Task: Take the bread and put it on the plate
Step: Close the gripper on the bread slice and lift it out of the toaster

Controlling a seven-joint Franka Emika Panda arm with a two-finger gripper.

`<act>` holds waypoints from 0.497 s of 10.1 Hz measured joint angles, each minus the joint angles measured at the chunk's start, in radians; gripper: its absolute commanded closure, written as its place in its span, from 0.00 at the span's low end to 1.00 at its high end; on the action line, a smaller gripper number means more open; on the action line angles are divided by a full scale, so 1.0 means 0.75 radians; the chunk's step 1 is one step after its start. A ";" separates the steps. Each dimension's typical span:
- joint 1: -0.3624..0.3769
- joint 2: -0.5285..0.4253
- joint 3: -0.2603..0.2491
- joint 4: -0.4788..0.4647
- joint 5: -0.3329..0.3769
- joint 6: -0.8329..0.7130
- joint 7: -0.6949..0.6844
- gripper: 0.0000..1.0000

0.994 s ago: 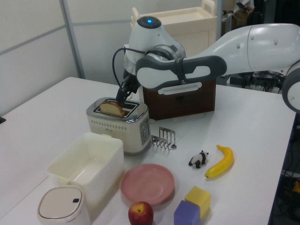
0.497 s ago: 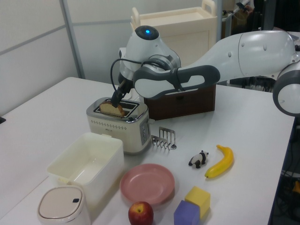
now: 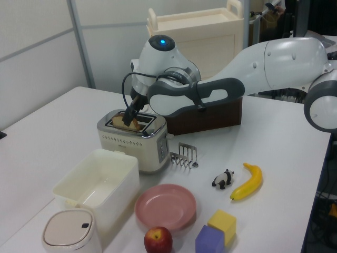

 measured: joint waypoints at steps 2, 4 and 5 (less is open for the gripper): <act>-0.004 0.034 0.000 0.000 -0.007 0.091 0.000 0.00; -0.012 0.044 0.000 0.001 -0.012 0.101 0.000 0.91; -0.016 0.044 0.000 0.001 -0.040 0.101 0.000 1.00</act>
